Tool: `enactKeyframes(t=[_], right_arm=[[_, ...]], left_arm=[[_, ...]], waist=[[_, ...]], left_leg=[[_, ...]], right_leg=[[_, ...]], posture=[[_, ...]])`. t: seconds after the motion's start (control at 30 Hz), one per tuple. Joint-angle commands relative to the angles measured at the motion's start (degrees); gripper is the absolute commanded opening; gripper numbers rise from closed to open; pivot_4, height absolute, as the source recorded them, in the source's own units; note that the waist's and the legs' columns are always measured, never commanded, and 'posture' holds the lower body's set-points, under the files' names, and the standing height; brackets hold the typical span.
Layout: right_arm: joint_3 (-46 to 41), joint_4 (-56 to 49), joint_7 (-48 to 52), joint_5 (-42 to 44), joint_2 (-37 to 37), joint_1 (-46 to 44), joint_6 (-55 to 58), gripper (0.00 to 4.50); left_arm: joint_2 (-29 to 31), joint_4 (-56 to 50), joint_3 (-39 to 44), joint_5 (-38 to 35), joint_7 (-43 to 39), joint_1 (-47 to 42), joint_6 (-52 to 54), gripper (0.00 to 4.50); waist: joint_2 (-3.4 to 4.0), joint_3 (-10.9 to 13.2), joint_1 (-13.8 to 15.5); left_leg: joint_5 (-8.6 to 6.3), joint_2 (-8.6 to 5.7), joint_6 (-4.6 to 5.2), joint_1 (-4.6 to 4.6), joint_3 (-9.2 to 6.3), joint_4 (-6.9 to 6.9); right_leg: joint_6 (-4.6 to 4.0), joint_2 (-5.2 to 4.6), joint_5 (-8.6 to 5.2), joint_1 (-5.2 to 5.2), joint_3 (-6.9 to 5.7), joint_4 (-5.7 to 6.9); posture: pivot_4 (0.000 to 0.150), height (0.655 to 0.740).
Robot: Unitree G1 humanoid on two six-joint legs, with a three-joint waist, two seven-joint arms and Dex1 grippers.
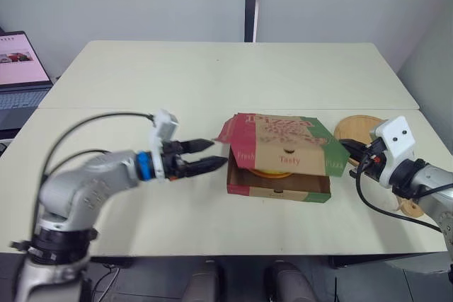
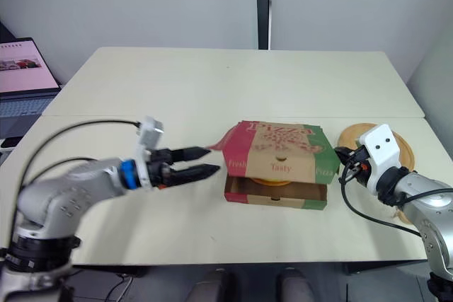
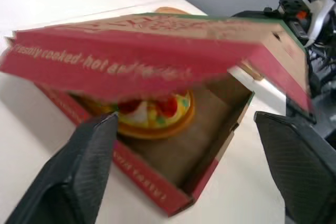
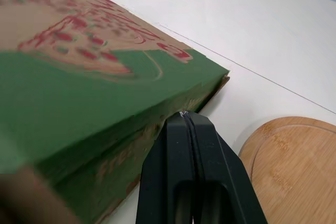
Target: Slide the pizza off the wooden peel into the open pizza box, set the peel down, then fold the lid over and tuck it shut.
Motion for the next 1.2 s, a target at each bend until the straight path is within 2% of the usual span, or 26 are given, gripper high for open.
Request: enactKeyframes(t=[0.03,0.1,0.2,0.23,0.27,0.37,0.43,0.47,0.57,0.67,0.87,1.1,1.2], right_arm=[[-0.35,-0.16,0.17,-0.24,0.04,-0.66,-1.63,0.0],[-0.11,-0.01,0.19,-0.28,0.06,-0.72,-1.86,0.0],[0.15,0.04,0.11,-0.17,0.16,-0.76,-2.06,0.0],[0.22,0.06,0.06,-0.15,0.18,-0.74,-2.12,0.0],[0.37,0.02,0.0,-0.16,0.23,-0.72,-2.18,0.0],[0.51,-0.12,-0.07,-0.06,0.32,-0.63,-2.23,0.0],[0.41,-0.2,0.0,0.0,0.26,-0.57,-2.2,0.0],[0.38,-0.23,0.04,0.0,0.23,-0.54,-2.22,0.0],[0.29,-0.24,0.1,0.11,0.16,-0.66,-2.14,0.0],[0.38,-0.08,0.21,0.16,0.1,-0.87,-2.11,0.0],[0.61,0.25,0.31,0.21,0.14,-1.3,-2.11,0.0],[1.04,0.36,0.06,0.43,0.53,-2.13,-1.81,0.0],[1.12,0.28,-0.08,0.62,0.85,-2.5,-1.64,0.0]], left_arm=[[2.63,5.42,1.61,-0.63,-5.26,-5.1,-0.04,4.2],[2.26,9.46,0.7,2.53,-5.37,-8.28,-2.87,4.2],[-1.0,17.28,-1.43,10.96,-2.06,-12.99,-11.76,4.2],[-1.59,19.46,-2.59,13.92,-2.05,-13.96,-14.92,3.82],[-1.36,21.06,-4.75,17.88,-3.75,-14.03,-19.94,3.65],[-0.25,24.46,-10.34,29.14,-9.03,-11.81,-37.92,2.71],[-1.36,25.56,-10.9,32.31,-10.23,-10.31,-46.14,2.1],[-1.94,24.99,-10.74,31.6,-11.62,-9.54,-46.6,1.79],[-3.42,23.51,-9.41,30.33,-12.07,-8.29,-46.28,1.79],[-4.69,22.32,-9.13,30.84,-11.74,-7.26,-48.05,2.33],[-8.26,16.6,-9.13,30.36,-9.16,-5.23,-46.58,4.22],[-11.51,16.74,-11.03,36.39,-4.0,-3.62,-50.39,4.22],[-13.36,16.69,-11.45,37.71,-2.02,-3.45,-50.59,3.69]], waist=[[0.0,0.0,0.06],[0.0,0.0,0.11],[0.0,0.0,0.13],[0.0,0.0,0.13],[0.0,0.0,0.12],[0.01,0.0,-0.19],[0.01,0.0,-0.29],[0.01,0.0,-0.29],[0.0,0.0,-0.01],[-0.01,0.01,0.11],[-0.01,0.01,0.06],[-0.01,0.01,0.01],[-0.01,0.01,0.04]], left_leg=[[0.0,-0.01,0.0,0.0,0.01,-0.01],[0.0,-0.03,0.01,-0.01,0.01,-0.01],[0.0,-0.01,0.0,-0.01,-0.02,0.0],[0.0,0.0,0.0,-0.02,-0.02,0.0],[0.0,0.0,0.0,-0.01,-0.02,0.0],[0.0,-0.01,0.0,-0.02,0.08,-0.04],[0.0,0.0,0.0,-0.03,0.13,-0.08],[0.0,0.01,0.0,-0.05,0.12,-0.08],[0.0,0.01,0.0,-0.12,0.07,-0.05],[-0.01,0.0,0.01,-0.12,0.07,-0.01],[-0.01,0.0,0.02,-0.11,0.06,0.0],[-0.01,0.0,0.01,-0.08,0.06,-0.01],[-0.01,0.0,0.02,-0.09,0.07,0.0]], right_leg=[[0.0,0.05,0.0,0.0,0.0,-0.03],[0.0,0.04,0.0,0.01,0.01,-0.04],[0.0,0.02,0.0,0.0,0.01,-0.03],[0.0,-0.03,0.0,-0.01,0.01,-0.02],[0.0,-0.17,0.0,-0.01,0.0,-0.01],[0.0,-0.19,0.01,-0.11,0.1,-0.02],[-0.01,-0.21,0.01,-0.14,0.17,-0.03],[-0.02,-0.23,0.01,-0.17,0.16,-0.04],[-0.02,-0.29,0.01,-0.17,0.07,-0.04],[0.0,-0.3,0.01,-0.12,0.04,-0.03],[0.0,-0.3,0.02,-0.12,0.03,-0.01],[0.0,-0.27,0.01,-0.12,0.04,0.01],[0.0,-0.27,0.02,-0.11,0.04,0.01]], posture=[[0.15,0.74],[0.15,0.74],[0.15,0.74],[0.15,0.74],[0.15,0.74],[0.15,0.74],[0.15,0.74],[0.15,0.74],[0.15,0.74],[0.15,0.74],[0.15,0.74],[0.15,0.74],[0.15,0.74]])
